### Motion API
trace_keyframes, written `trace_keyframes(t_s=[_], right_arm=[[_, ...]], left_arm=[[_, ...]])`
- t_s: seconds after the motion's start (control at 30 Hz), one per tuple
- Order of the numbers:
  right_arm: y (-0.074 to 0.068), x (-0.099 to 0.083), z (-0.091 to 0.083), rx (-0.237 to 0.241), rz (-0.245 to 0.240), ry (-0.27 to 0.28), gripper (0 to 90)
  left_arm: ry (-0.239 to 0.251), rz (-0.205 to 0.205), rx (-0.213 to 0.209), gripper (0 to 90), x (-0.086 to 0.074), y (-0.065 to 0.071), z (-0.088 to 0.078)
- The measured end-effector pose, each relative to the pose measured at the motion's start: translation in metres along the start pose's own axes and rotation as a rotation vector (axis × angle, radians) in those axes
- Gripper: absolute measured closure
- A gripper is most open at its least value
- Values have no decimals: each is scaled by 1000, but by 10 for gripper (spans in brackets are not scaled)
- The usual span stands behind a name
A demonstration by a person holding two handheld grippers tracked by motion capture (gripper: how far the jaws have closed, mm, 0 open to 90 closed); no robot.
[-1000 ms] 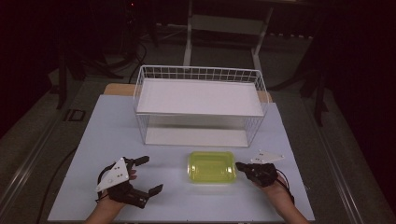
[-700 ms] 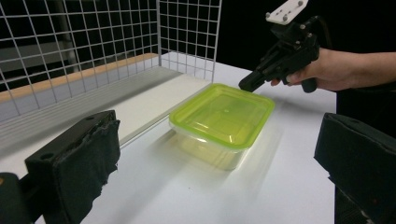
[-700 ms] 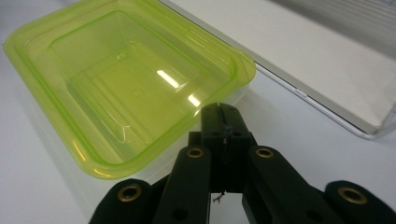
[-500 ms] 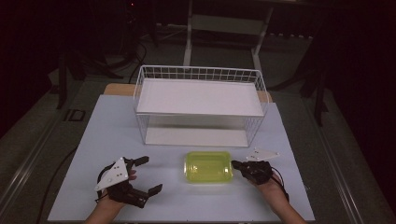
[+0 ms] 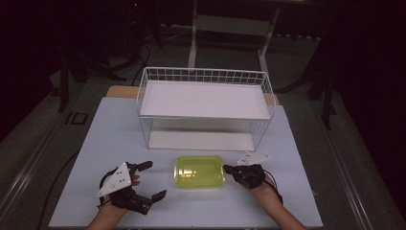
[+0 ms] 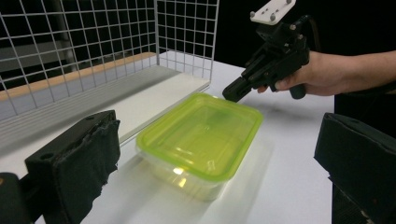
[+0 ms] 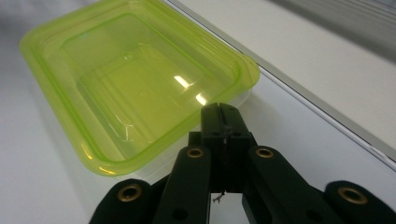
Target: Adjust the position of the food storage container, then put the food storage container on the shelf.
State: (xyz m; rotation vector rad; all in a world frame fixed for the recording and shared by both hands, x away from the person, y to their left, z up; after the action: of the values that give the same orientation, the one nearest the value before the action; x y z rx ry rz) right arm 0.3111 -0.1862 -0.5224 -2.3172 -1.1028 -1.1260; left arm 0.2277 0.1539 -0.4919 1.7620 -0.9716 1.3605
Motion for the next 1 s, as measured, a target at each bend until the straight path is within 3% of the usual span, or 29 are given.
trace_keyframes(t_s=[0.17, 0.37, 0.5, 0.53, 0.63, 0.73, 0.8, 1.0], right_arm=[[-7, 5, 5, 22, -4, 3, 900], [-7, 7, 0, -2, 0, 27, 899], [-6, 9, -13, -17, 9, 73, 778], [-6, 10, -19, -25, 12, 92, 690], [-8, 12, -26, -31, 41, 114, 537], [-8, 11, -32, 5, 108, 135, 303], [-10, 11, -33, 6, 86, 122, 148], [-11, 16, -39, 8, 102, 146, 165]], left_arm=[[0, -4, -1, 6, -1, 0, -1], [9, -23, 0, 6, -1, 0, 0], [15, -57, 5, 6, -2, -2, 0], [16, -64, 2, 7, -2, -3, 0], [1, -83, 15, 6, -3, -5, 2], [-27, -73, 28, 6, -2, -5, 3], [-40, -86, 39, 7, 2, -5, 4], [-63, -144, 9, 7, 13, -5, 7]])
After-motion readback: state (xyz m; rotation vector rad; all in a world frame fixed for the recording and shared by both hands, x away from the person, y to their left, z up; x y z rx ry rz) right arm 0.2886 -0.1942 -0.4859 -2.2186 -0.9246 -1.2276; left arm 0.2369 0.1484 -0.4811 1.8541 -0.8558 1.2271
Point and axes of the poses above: each handheld gripper's, and its own axes: z roughly forward along the jaws, x roughly out of its top, y roughly to its right, the point moved 3 cm from there along z, roughly forward along the jaws, and after that the axes turned 5 degrees about -x, right-handed, at the moved point
